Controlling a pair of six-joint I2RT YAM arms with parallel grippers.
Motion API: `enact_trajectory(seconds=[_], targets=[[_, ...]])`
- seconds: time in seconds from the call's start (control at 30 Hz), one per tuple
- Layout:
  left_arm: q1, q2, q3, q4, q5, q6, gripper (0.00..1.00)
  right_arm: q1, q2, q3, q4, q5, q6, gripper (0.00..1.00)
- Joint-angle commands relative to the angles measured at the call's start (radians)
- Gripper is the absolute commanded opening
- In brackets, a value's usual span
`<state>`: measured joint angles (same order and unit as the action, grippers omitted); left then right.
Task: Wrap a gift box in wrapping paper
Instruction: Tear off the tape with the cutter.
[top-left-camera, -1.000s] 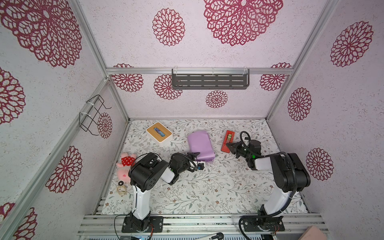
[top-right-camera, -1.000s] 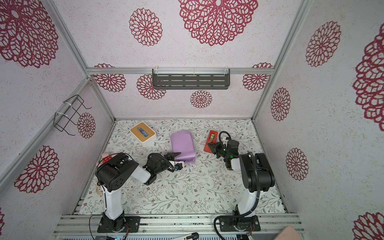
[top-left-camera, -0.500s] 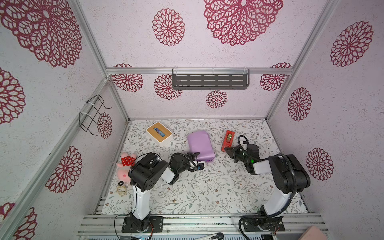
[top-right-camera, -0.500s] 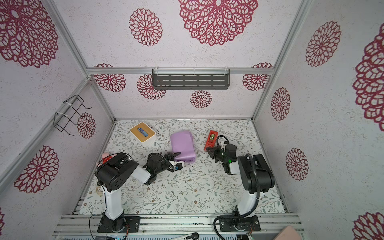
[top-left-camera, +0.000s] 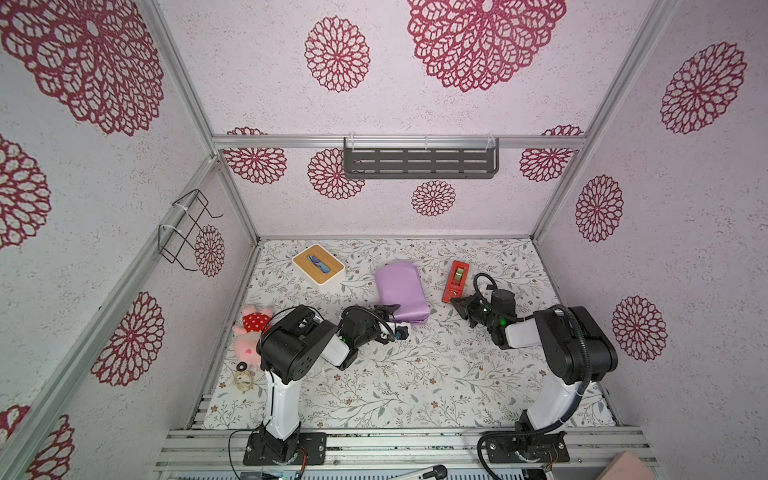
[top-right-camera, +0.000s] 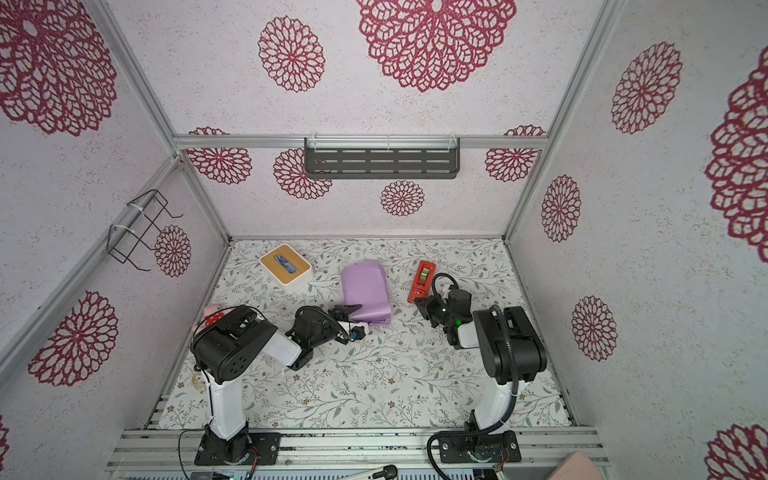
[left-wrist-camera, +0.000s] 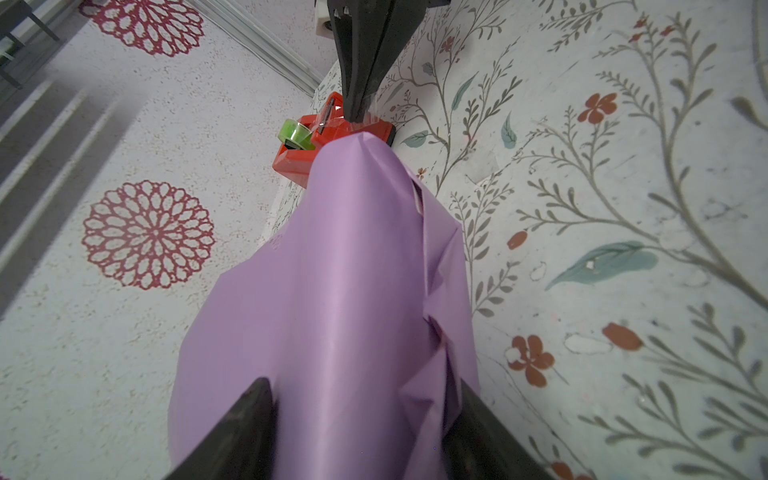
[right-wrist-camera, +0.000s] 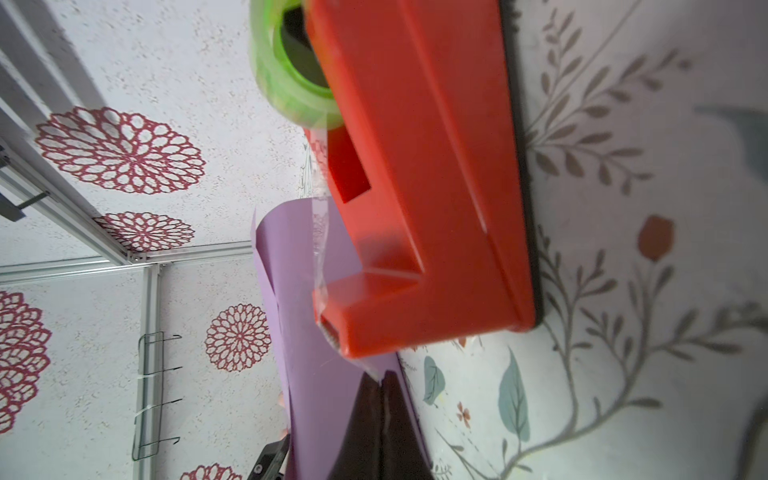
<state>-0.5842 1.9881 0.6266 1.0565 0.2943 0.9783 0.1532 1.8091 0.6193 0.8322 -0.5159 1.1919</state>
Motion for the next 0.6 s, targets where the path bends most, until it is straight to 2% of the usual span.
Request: enact_trajectory(seconds=[0.0,0.43,0.57], targets=[[-0.002,0.008,-0.004,-0.123,-0.001,-0.007,0.67,0.002,0.037,0.007,-0.181,0.046,-0.100,0.00],[-0.002,0.009,-0.002,-0.123,-0.001,-0.006,0.67,-0.009,-0.046,0.109,-0.582,0.326,-0.424,0.00],[-0.002,0.008,-0.002,-0.124,-0.001,-0.005,0.67,-0.011,-0.066,0.133,-0.640,0.348,-0.490,0.00]])
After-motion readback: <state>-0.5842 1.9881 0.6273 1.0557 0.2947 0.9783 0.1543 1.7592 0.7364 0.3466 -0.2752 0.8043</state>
